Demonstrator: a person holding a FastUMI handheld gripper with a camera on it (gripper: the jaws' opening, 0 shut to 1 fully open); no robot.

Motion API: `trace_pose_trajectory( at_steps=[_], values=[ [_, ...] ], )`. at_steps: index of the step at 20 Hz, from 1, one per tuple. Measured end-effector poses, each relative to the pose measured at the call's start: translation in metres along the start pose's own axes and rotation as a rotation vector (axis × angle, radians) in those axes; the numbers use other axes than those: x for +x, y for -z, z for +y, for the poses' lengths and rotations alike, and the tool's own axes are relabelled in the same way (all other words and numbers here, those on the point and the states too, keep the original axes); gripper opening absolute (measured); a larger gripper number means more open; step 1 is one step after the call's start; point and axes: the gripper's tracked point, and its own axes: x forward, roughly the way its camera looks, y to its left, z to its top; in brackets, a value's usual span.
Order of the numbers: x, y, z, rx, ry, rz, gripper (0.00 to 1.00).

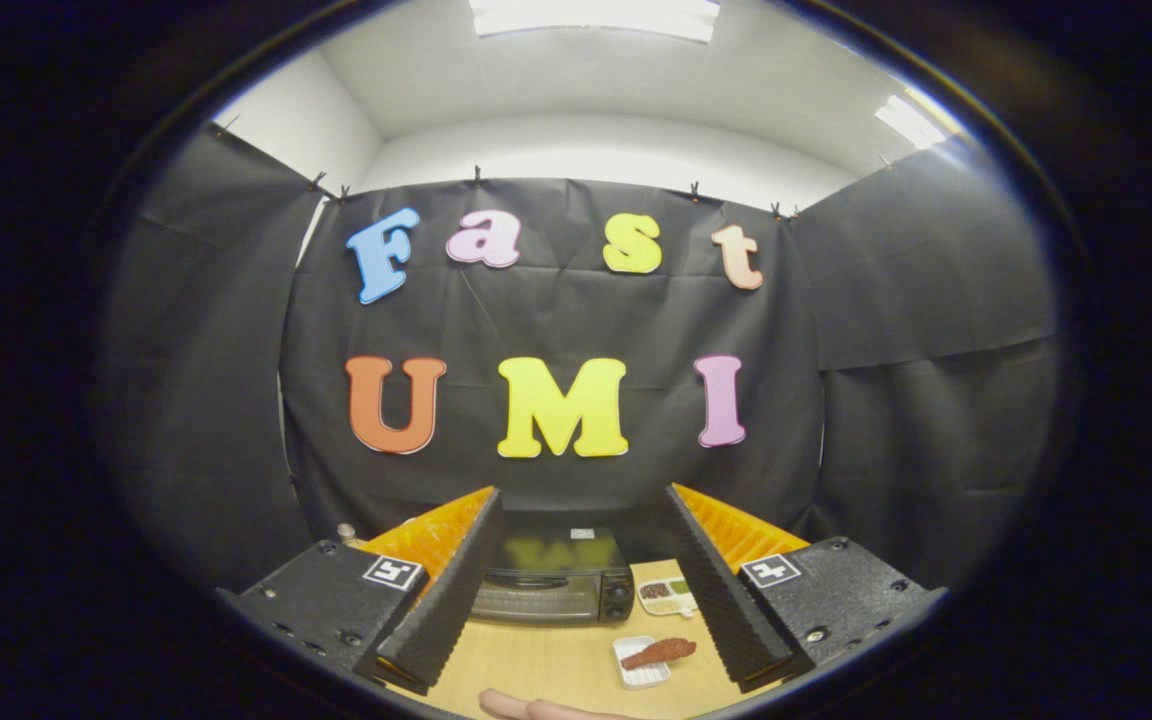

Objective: Open the toaster oven, put the food inside, and close the toaster oven door.

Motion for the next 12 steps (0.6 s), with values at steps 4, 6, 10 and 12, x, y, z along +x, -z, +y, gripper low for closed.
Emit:
trace_pose_trajectory(
  at_steps=[4,6,10,12],
  values=[
    [0.031,0.031,0.013,0.003,-0.022,0.074,1.00],
    [0.054,0.045,0.019,-0.003,-0.029,0.108,1.00],
    [0.111,0.094,0.039,-0.018,-0.052,0.216,1.00],
    [0.139,0.119,0.046,-0.016,-0.054,0.269,1.00]
  ],
)
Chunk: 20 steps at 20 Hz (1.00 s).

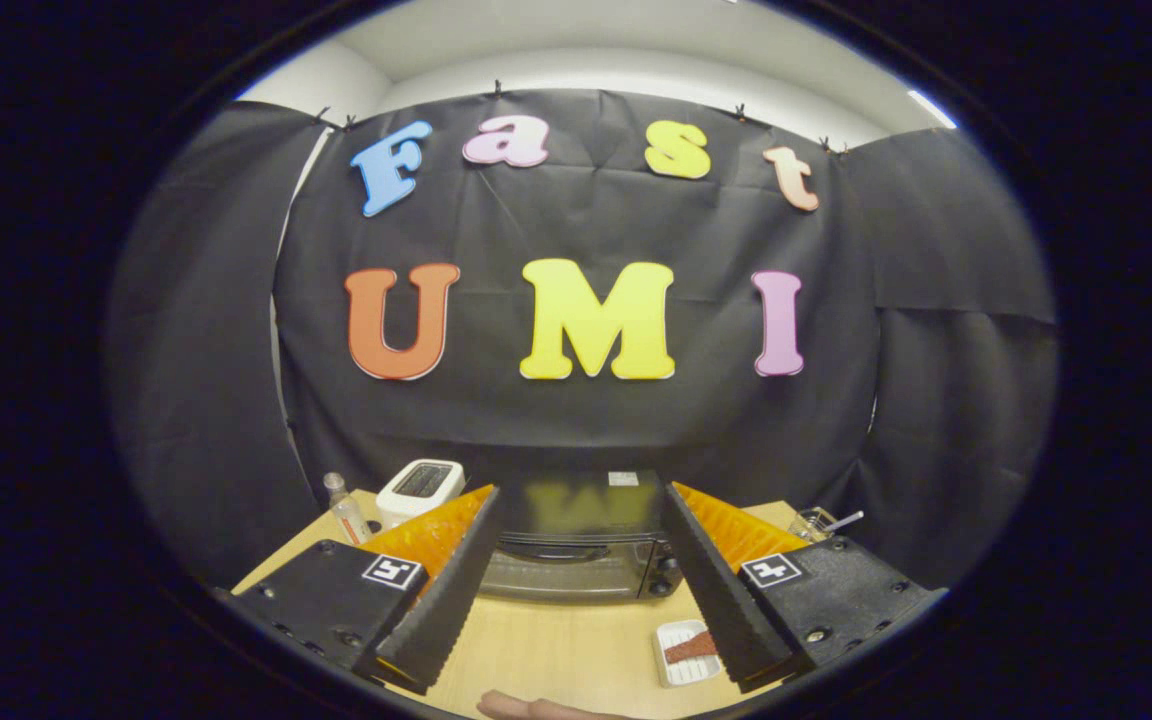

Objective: Open the toaster oven, put the food inside, and close the toaster oven door.

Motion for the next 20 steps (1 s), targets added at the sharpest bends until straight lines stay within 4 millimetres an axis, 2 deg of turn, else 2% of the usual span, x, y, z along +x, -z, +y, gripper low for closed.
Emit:
trace_pose_trajectory(
  at_steps=[6,8,10,14,15,16,20],
  values=[
    [0.093,0.055,0.010,0.021,0.001,0.156,1.00],
    [0.118,0.079,0.015,0.026,-0.010,0.220,1.00],
    [0.139,0.093,0.024,0.005,-0.043,0.251,1.00],
    [0.166,0.114,0.022,0.004,-0.046,0.299,1.00],
    [0.168,0.121,0.022,0.015,-0.052,0.328,1.00],
    [0.166,0.117,0.024,0.018,-0.061,0.311,1.00],
    [0.167,0.120,0.024,0.002,-0.061,0.318,1.00]
  ],
)
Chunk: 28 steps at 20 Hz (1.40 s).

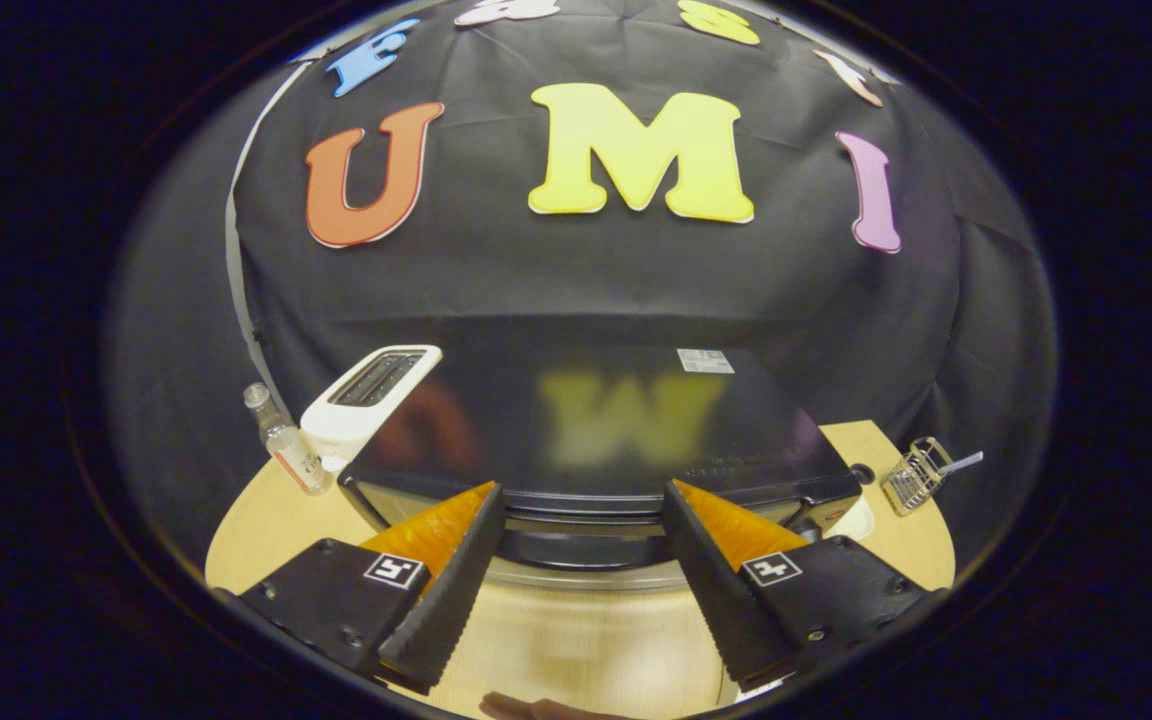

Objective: Open the toaster oven, put the food inside, and close the toaster oven door.

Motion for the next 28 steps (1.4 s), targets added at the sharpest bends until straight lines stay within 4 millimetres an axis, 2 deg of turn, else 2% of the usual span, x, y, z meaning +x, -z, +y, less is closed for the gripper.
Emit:
trace_pose_trajectory(
  at_steps=[3,8,12,17,21,26,28],
  values=[
    [-0.002,0.005,0.001,-0.014,-0.001,-0.007,1.00],
    [-0.032,0.028,0.002,-0.043,0.019,0.001,1.00],
    [-0.055,0.056,0.003,-0.057,0.033,0.025,1.00],
    [-0.076,0.101,0.003,-0.082,0.048,0.060,1.00],
    [-0.082,0.131,0.001,-0.101,0.051,0.067,1.00],
    [-0.084,0.157,0.000,-0.096,0.055,0.084,1.00],
    [-0.083,0.173,0.000,-0.088,0.054,0.122,1.00]
  ],
)
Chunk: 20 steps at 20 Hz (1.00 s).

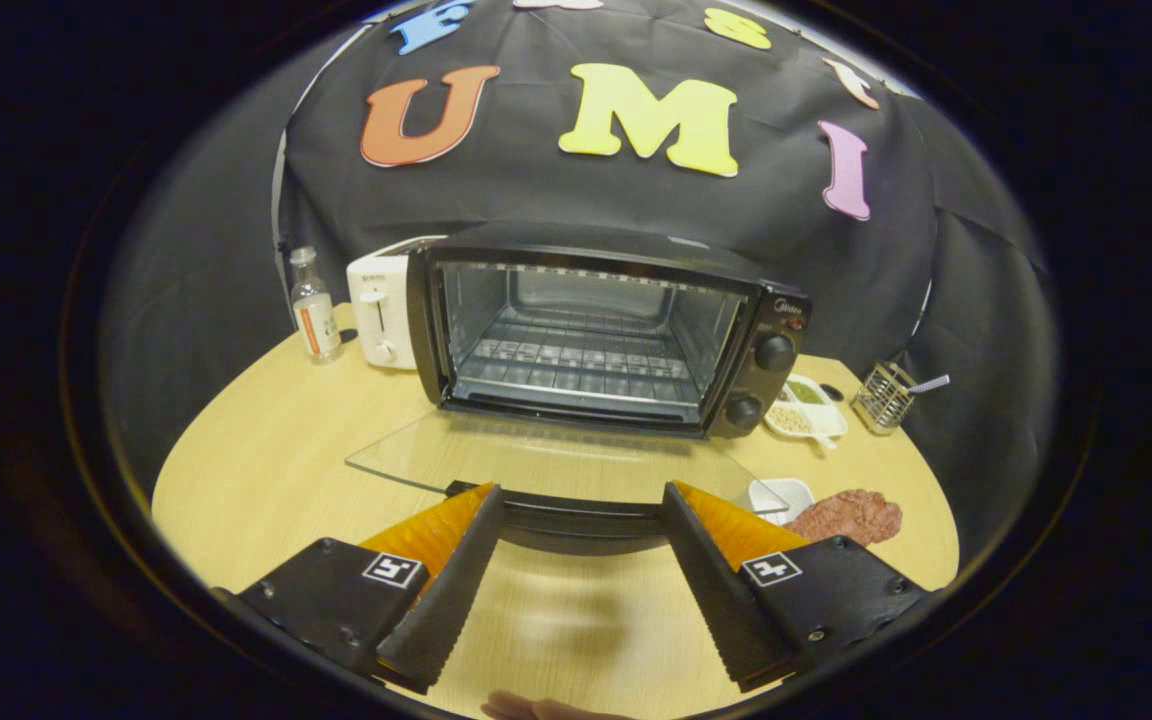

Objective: Open the toaster oven, put the food inside, and close the toaster oven door.

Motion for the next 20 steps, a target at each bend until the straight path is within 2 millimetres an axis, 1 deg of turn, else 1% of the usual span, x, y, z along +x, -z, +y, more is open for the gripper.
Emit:
trace_pose_trajectory(
  at_steps=[2,3,5,8,11,13,15,18,20],
  values=[
    [0.007,0.017,0.002,0.019,-0.014,0.056,1.00],
    [0.012,0.023,0.008,0.032,-0.055,0.077,1.00],
    [0.024,0.041,0.011,0.048,-0.099,0.140,1.00],
    [0.023,0.034,0.011,0.050,-0.135,0.108,1.00],
    [0.018,0.036,0.000,0.047,-0.111,0.107,1.00],
    [0.015,0.026,-0.007,0.027,-0.104,0.074,1.00],
    [0.005,0.018,-0.017,0.033,-0.109,0.053,1.00],
    [-0.017,0.004,-0.037,0.060,-0.133,0.041,1.00],
    [-0.030,-0.005,-0.060,0.071,-0.140,0.037,1.00]
  ],
)
